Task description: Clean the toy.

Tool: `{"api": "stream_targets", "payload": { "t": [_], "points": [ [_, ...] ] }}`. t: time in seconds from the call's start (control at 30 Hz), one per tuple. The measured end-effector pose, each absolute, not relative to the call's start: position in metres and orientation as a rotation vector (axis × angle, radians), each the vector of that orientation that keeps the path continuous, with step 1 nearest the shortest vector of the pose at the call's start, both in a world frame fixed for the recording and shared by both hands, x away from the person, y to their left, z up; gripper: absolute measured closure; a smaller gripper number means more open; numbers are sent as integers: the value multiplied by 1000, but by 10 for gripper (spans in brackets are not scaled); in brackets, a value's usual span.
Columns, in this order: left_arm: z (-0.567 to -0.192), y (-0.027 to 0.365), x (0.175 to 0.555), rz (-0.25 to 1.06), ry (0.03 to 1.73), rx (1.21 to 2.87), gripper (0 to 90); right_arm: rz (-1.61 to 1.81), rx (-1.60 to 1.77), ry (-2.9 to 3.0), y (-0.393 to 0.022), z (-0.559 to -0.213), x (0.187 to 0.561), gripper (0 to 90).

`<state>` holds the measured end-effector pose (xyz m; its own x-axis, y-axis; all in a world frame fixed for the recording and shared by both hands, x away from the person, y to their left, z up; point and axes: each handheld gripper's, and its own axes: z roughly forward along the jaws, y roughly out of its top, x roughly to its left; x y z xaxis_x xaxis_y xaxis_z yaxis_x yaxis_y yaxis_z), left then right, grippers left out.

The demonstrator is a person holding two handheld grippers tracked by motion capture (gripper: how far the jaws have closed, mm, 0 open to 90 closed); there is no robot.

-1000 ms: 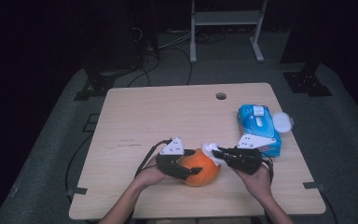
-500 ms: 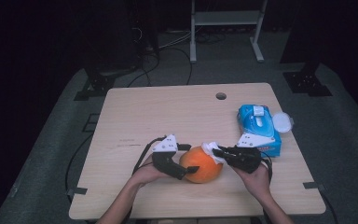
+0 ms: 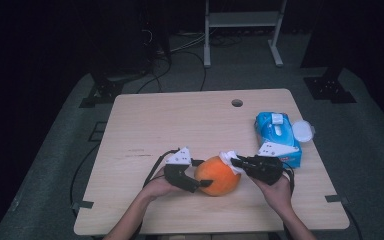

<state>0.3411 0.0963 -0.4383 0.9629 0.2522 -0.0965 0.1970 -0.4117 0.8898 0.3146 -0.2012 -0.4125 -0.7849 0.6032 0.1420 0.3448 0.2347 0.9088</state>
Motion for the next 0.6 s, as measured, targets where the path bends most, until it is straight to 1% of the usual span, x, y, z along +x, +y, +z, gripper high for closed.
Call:
{"api": "stream_targets", "payload": {
  "t": [0.1, 0.2, 0.27, 0.4, 0.5, 0.6],
  "points": [
    [-424, 100, 339, 68, 330, 1933, 366, 1594, 873, 2234, -201, -408, 311, 822],
    [-409, 106, 337, 70, 342, 1860, 380, 1628, 880, 2226, -202, -406, 310, 823],
    [-402, 109, 336, 69, 337, 1845, 381, 1675, 891, 2227, -202, -406, 312, 823],
    [-394, 113, 334, 85, 323, 1842, 380, 1702, 881, 2241, -196, -404, 311, 824],
    [-393, 112, 332, 115, 308, 1896, 380, 1709, 887, 2253, -195, -406, 312, 824],
    [-393, 110, 332, 111, 310, 1913, 385, 1750, 893, 2245, -196, -406, 312, 826]
  ]
}}
